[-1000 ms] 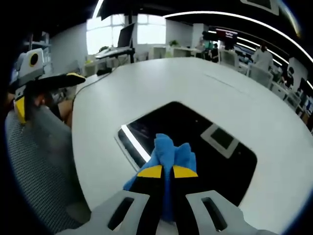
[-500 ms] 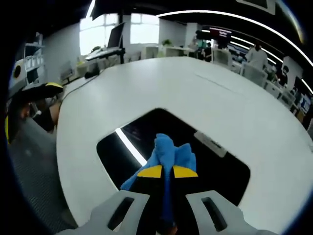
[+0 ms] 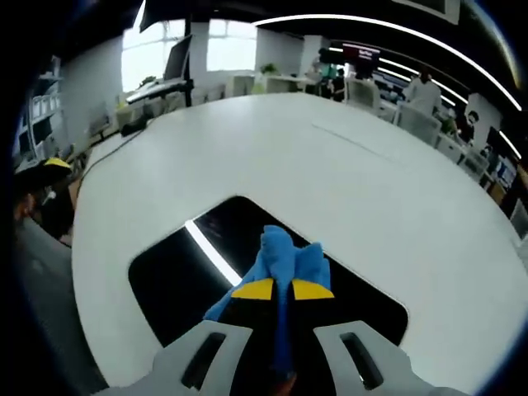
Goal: Wipe the mirror surface with the cleaning cloth until all visible marks leave the cleaned area.
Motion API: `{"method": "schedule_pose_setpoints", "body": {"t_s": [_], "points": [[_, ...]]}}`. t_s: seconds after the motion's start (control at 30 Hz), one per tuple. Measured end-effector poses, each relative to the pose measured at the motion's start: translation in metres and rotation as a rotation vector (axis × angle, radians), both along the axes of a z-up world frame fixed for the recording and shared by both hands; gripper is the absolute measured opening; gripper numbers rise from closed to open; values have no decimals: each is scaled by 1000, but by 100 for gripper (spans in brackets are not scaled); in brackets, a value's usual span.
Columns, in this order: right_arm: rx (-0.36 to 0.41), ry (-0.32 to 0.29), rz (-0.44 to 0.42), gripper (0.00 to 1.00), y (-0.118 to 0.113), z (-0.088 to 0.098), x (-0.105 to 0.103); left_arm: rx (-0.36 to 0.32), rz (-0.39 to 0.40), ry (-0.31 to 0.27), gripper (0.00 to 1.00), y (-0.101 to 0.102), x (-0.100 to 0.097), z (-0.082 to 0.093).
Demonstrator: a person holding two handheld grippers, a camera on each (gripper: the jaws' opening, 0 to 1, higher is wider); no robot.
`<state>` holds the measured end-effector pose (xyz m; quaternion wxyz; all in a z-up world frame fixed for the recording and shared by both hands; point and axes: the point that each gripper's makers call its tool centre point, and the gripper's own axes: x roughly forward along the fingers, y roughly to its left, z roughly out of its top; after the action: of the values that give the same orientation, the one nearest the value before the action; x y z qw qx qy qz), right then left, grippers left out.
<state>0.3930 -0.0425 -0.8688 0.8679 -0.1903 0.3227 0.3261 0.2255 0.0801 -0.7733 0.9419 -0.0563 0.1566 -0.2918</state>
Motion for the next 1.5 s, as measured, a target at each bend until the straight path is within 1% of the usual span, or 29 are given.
{"method": "schedule_pose_setpoints", "body": {"t_s": [0.47, 0.5, 0.6, 0.63, 0.7, 0.8, 0.97, 1.1, 1.27, 1.37, 1.5], "points": [[-27, -1, -42, 1, -3, -2, 27, -1, 2, -1, 90, 0, 0, 0], [-32, -5, -44, 1, -3, -2, 29, 0, 2, -1, 90, 0, 0, 0], [-96, -63, -26, 1, -4, 0, 33, -1, 1, -1, 90, 0, 0, 0], [-105, -71, -25, 1, -4, 0, 34, -1, 1, 0, 90, 0, 0, 0], [-116, -76, -25, 1, -3, -1, 37, -2, 2, -1, 90, 0, 0, 0], [-119, -67, -25, 1, -4, -1, 42, 0, 2, 0, 90, 0, 0, 0], [-121, -61, -22, 1, -3, 0, 43, 0, 4, 1, 90, 0, 0, 0], [-103, -51, -22, 1, -3, 0, 42, 0, 3, 1, 90, -1, -1, 1], [-104, -54, -23, 0, -3, 0, 41, -1, 3, 0, 89, -1, -1, 1], [-96, -43, -28, 0, -3, 1, 40, -1, 2, 1, 89, -1, -1, 1], [-129, -32, 13, 1, -4, 0, 40, 1, 3, 5, 89, -1, -1, 0]]}}
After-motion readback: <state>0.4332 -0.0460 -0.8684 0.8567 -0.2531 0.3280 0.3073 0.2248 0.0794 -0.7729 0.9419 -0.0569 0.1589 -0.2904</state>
